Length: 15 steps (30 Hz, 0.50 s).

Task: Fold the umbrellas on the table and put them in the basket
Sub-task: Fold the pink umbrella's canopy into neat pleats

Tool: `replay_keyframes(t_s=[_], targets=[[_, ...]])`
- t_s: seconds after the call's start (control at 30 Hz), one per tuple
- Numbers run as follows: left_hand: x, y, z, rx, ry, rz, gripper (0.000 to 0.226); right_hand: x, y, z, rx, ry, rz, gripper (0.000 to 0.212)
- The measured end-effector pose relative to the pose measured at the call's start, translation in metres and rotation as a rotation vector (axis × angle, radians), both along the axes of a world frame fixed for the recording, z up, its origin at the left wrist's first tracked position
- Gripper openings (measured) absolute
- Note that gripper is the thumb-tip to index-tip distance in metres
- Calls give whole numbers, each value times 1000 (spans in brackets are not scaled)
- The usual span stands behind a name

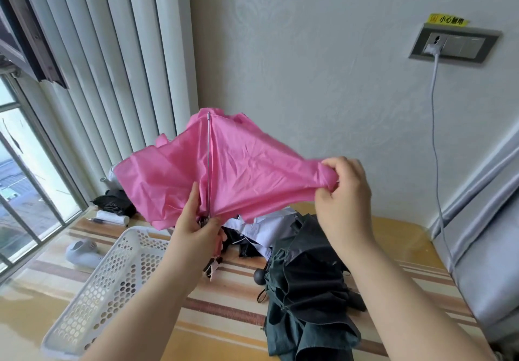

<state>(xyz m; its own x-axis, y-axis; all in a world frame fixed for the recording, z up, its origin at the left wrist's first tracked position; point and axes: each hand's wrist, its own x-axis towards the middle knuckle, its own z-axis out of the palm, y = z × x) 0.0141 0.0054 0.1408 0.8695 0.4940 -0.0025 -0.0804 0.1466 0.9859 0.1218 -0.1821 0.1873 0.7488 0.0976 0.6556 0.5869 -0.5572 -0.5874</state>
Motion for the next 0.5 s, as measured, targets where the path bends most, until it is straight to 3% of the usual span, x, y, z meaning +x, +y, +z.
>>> replay_keyframes(t_s=[0.13,0.33,0.5], targets=[[5,6,-3,-28,-41,24,70,-3,-13,-1,16,-23,53,40],[9,-9,1,-55,-34,-5,58,-22,-1,6,110,231,287,45],[9,-12,0,-16,5,-29,82,-26,0,7,106,353,236,39]])
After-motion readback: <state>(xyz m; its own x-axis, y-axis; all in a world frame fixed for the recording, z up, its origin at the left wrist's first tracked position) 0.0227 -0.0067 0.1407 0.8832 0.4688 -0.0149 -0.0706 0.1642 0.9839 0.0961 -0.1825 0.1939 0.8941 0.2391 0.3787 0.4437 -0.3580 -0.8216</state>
